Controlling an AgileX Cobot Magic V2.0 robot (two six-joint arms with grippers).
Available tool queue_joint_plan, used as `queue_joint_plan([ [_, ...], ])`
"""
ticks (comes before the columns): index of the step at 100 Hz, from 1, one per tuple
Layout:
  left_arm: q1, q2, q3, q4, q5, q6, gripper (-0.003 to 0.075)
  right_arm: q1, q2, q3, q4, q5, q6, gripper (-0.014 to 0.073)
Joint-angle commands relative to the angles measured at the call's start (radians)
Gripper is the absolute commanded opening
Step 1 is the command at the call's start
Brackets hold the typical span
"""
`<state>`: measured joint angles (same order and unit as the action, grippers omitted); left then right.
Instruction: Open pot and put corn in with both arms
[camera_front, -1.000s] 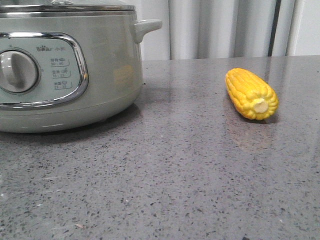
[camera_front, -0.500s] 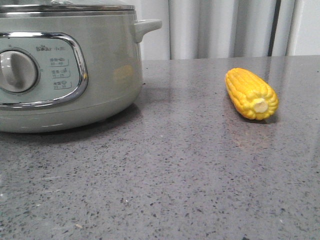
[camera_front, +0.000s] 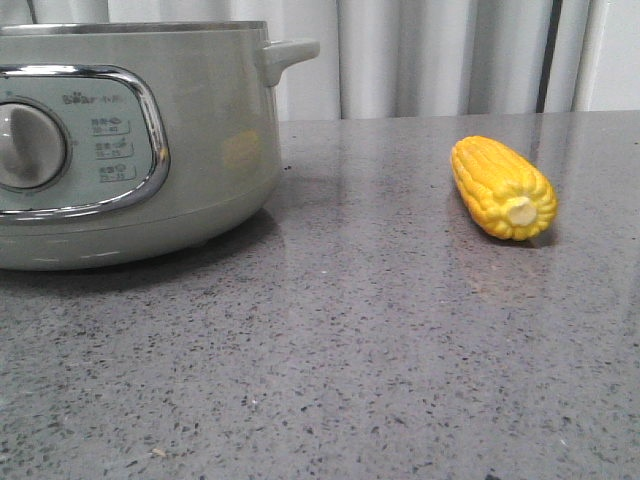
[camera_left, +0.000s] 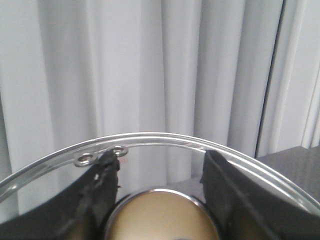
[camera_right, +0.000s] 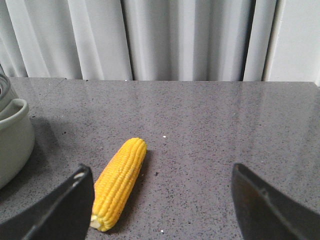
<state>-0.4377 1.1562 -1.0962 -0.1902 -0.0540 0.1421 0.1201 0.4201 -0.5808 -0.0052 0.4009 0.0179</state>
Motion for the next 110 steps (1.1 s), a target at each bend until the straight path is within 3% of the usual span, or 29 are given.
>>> queue_joint_plan([
  [1,0.045,-0.075,-0.052,0.003,-0.052,0.028,0.0123,-0.006,0.015,-0.033,-0.014,-0.072,-0.008,0.0503],
  [23,0.34,-0.17,-0.037,0.001,0.155,0.026,0.0123,-0.006,0.015,-0.033,-0.014,-0.039,-0.008,0.0503],
  [40,0.656,-0.202,0.025,-0.01,0.142,0.025,0.0123,-0.006,0.015,-0.033,-0.014,-0.02,-0.008,0.0503],
  [49,0.764,-0.197,0.072,-0.057,0.115,-0.024,0.0123,-0.006,0.015,-0.033,-0.014,-0.02,-0.008,0.0503],
  [66,0.823,-0.174,0.195,-0.069,0.054,-0.027,0.0123,0.004,0.015,-0.033,-0.014,-0.02,-0.008,0.0503],
  [110,0.825,-0.138,0.476,-0.061,-0.052,-0.027,0.0123,0.018,0.013,-0.033,-0.014,-0.018,-0.008,0.0503],
])
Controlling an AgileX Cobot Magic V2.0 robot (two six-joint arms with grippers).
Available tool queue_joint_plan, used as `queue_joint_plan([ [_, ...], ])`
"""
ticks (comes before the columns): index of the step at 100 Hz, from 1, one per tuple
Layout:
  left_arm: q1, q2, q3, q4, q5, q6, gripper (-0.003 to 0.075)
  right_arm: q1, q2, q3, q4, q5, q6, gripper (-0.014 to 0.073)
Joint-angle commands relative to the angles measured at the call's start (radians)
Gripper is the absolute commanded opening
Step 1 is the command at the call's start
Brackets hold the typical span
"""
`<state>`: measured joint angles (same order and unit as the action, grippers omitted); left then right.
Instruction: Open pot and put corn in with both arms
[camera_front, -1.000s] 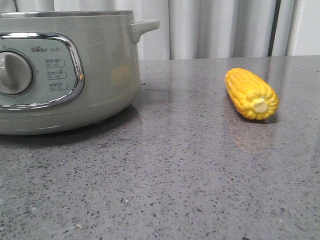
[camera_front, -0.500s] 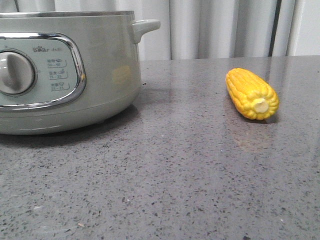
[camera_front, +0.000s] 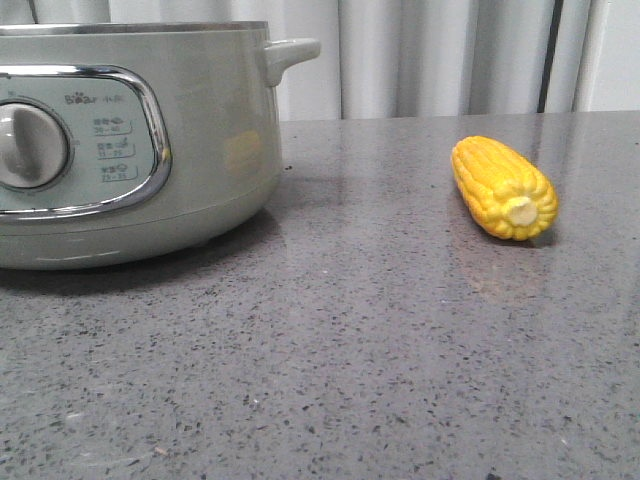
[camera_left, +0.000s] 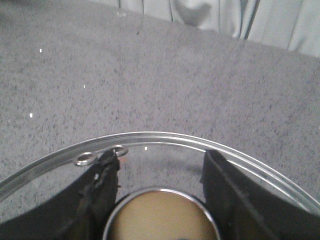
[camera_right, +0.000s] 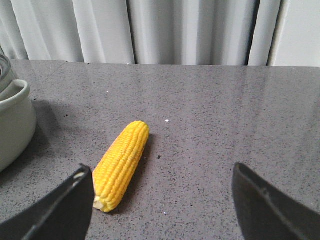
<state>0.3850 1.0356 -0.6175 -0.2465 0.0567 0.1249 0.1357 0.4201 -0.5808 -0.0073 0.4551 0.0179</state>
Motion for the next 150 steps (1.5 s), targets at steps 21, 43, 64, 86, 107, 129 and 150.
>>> queue_joint_plan([
  [21,0.0,-0.017,0.104,-0.003,-0.34,-0.01,0.0123,0.002,0.013,-0.033,-0.012,-0.074,-0.008,0.0503],
  [43,-0.003,-0.001,0.193,-0.003,-0.483,-0.023,0.0127,0.002,0.013,-0.033,-0.012,-0.074,-0.008,0.0503],
  [64,-0.054,0.044,0.227,-0.003,-0.567,-0.023,0.0128,0.002,0.013,-0.033,-0.012,-0.074,-0.008,0.0503],
  [86,-0.089,0.085,0.229,-0.003,-0.593,-0.023,0.0128,0.002,0.013,-0.033,-0.012,-0.072,-0.008,0.0503],
  [107,-0.089,0.085,0.229,-0.003,-0.59,-0.025,0.0288,0.002,0.013,-0.033,-0.011,-0.07,-0.008,0.0503],
  [129,-0.107,0.07,0.229,-0.003,-0.605,-0.026,0.0403,0.002,0.022,-0.035,-0.001,-0.07,-0.008,0.0503],
  [150,-0.17,-0.056,0.212,-0.003,-0.614,-0.026,0.0403,0.033,0.164,-0.147,0.057,0.038,-0.008,0.0503],
])
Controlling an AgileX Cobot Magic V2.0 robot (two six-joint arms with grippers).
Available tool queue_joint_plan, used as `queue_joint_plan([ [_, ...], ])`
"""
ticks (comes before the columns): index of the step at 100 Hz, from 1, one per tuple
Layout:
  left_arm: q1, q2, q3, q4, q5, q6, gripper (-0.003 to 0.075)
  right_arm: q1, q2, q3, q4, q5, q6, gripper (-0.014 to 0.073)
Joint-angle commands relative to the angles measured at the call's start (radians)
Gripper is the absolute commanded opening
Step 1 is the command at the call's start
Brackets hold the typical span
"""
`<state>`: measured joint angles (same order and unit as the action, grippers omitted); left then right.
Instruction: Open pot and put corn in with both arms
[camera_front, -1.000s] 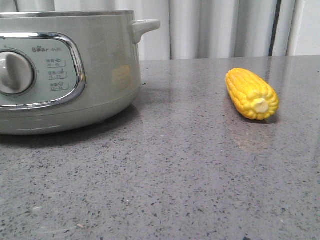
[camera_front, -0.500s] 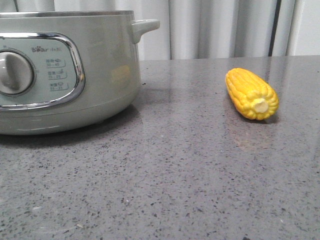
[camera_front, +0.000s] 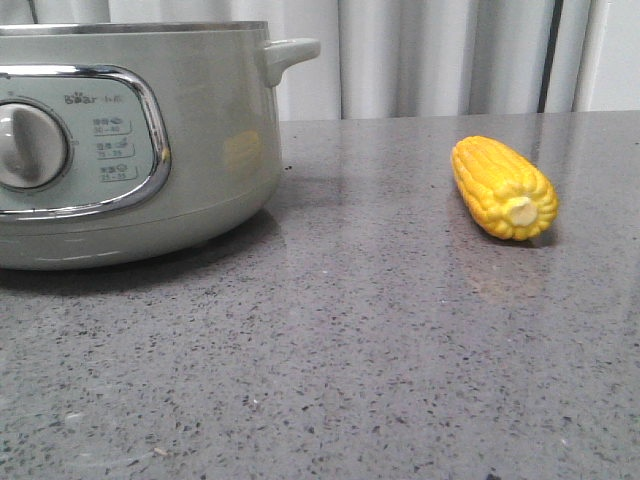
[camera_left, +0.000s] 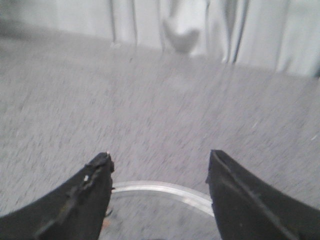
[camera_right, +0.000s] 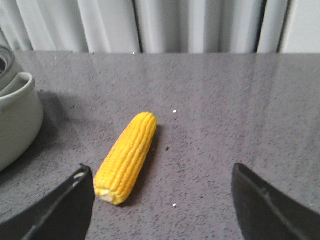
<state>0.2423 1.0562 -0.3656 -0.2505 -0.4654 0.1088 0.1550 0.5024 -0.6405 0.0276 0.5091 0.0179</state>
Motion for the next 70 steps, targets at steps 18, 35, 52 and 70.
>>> queue_joint_plan([
  [18,-0.069,-0.288,-0.04,0.001,-0.084,-0.01,0.0403,0.074,0.327,-0.267,0.052,0.125,-0.01,0.0503],
  [35,-0.125,-0.484,-0.04,0.001,-0.012,-0.01,0.0398,0.117,0.556,-0.383,0.052,0.125,-0.01,0.0503],
  [52,-0.162,-0.633,-0.04,0.001,0.18,-0.01,0.0398,0.117,0.754,-0.459,0.052,0.118,-0.01,0.0503],
  [70,-0.162,-0.759,-0.04,0.001,0.272,-0.01,0.0398,0.117,0.906,-0.515,0.081,0.118,-0.01,0.0503],
])
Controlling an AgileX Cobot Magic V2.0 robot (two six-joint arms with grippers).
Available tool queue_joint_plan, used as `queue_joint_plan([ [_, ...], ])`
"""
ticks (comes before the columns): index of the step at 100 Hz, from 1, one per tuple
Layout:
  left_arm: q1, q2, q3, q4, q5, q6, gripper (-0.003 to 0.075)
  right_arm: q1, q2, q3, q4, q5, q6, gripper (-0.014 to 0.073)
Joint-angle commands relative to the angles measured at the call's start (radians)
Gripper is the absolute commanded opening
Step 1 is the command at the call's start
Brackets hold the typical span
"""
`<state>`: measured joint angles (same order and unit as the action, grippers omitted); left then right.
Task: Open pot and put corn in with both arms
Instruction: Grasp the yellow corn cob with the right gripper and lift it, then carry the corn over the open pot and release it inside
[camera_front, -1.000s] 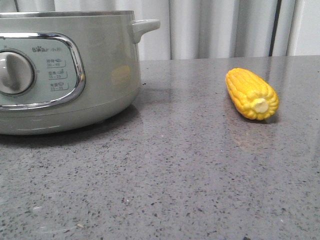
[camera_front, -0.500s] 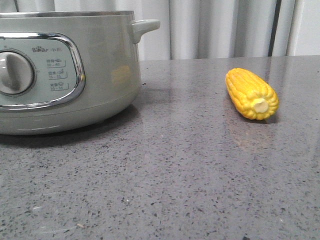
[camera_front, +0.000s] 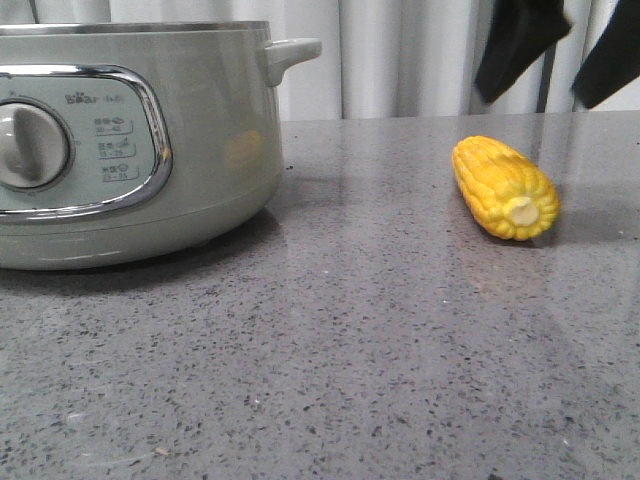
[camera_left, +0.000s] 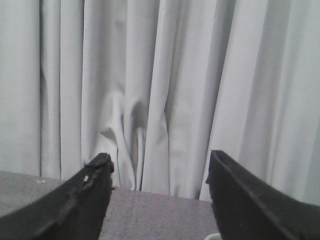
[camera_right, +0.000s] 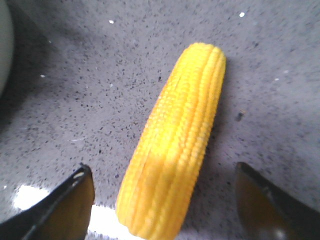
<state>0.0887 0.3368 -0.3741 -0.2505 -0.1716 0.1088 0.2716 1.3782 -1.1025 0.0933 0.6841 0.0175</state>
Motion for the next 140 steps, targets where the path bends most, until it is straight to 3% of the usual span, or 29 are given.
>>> queue_joint_plan([
  [1,-0.009,-0.043,-0.031,0.001,-0.019,-0.01,0.0398,0.001,0.035,-0.054,0.017,-0.057,-0.009,0.0503],
  [24,-0.009,-0.088,-0.031,0.001,-0.005,-0.01,0.0396,-0.008,0.125,-0.061,0.04,-0.042,0.022,0.0428],
  [36,-0.009,-0.088,-0.031,0.001,-0.005,-0.01,0.0396,-0.008,0.129,-0.061,0.062,-0.041,0.022,0.0297],
  [51,-0.009,-0.088,-0.031,-0.003,-0.005,-0.01,0.0396,-0.008,0.116,-0.077,0.079,-0.03,0.022,0.0074],
  [60,-0.009,-0.088,-0.031,-0.025,-0.005,-0.01,0.0396,0.0,0.086,-0.116,0.08,-0.022,0.014,0.0009],
  [78,-0.009,-0.088,-0.031,-0.042,0.012,-0.01,0.0396,0.049,-0.008,-0.25,0.083,-0.047,0.012,0.0008],
  [92,-0.011,-0.088,-0.031,-0.044,0.015,-0.01,0.0396,0.149,-0.017,-0.394,0.115,-0.079,0.012,0.0008],
  [110,-0.048,-0.088,-0.031,-0.044,0.015,-0.01,0.0396,0.338,0.067,-0.501,0.116,-0.185,0.004,0.0008],
  [126,-0.067,-0.088,-0.031,-0.044,0.015,-0.01,0.0396,0.396,0.179,-0.51,0.114,-0.251,0.004,0.0012],
  [135,-0.067,-0.088,-0.031,-0.044,0.019,-0.01,0.0396,0.4,0.232,-0.51,0.116,-0.271,0.004,0.0078],
  [140,-0.071,-0.088,-0.031,-0.046,0.023,-0.01,0.0396,0.401,0.255,-0.51,0.13,-0.28,0.004,0.0176],
])
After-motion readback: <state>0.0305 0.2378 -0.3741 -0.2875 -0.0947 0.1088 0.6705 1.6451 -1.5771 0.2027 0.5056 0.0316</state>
